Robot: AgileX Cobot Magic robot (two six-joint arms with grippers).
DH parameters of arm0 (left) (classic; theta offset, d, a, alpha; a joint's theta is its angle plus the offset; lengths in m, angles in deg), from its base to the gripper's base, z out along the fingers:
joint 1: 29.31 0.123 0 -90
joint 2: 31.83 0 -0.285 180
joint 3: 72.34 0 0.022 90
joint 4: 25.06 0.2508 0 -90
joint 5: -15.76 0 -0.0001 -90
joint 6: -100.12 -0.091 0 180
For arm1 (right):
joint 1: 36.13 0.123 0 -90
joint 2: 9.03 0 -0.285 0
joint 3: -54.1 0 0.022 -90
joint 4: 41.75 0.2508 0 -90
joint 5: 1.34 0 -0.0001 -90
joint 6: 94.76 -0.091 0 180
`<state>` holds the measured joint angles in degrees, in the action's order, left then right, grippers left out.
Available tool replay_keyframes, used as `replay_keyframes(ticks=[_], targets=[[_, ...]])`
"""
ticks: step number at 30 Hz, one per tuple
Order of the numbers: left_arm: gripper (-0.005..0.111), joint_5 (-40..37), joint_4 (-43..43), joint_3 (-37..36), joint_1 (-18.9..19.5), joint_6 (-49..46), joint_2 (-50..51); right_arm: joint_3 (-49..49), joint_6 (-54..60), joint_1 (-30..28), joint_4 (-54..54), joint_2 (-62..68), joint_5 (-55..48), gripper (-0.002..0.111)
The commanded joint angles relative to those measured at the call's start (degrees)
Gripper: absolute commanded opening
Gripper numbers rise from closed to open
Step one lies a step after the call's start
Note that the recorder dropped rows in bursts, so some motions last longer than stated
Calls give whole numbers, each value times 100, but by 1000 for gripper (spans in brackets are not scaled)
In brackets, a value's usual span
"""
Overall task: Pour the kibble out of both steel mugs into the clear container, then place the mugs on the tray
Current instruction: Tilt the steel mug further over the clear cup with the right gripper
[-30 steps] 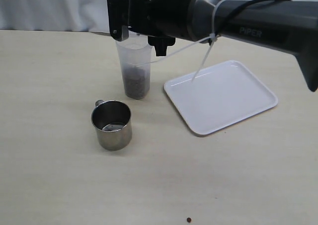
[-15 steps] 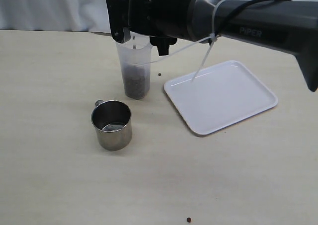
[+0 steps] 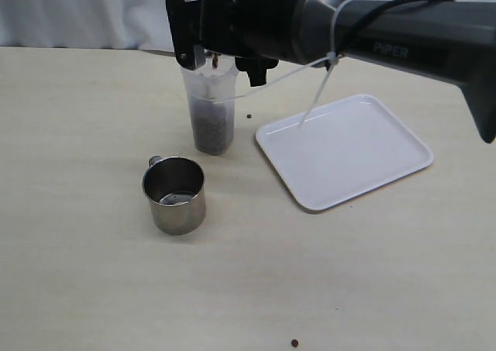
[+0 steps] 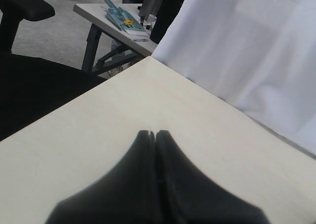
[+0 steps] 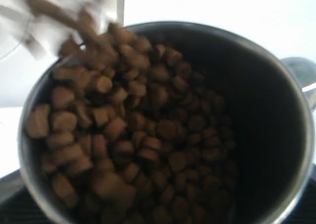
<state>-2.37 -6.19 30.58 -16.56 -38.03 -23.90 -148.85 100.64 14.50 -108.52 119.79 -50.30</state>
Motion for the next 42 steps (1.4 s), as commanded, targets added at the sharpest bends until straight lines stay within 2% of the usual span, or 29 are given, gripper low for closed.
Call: replay_keyframes(ticks=[1,42], targets=[[0,42,15,-14,-17,19,-15,-48,48,17,-182,-58,-25,5],[0,42,15,-14,-17,19,-15,-48,325,17,-433,-58,69,5]])
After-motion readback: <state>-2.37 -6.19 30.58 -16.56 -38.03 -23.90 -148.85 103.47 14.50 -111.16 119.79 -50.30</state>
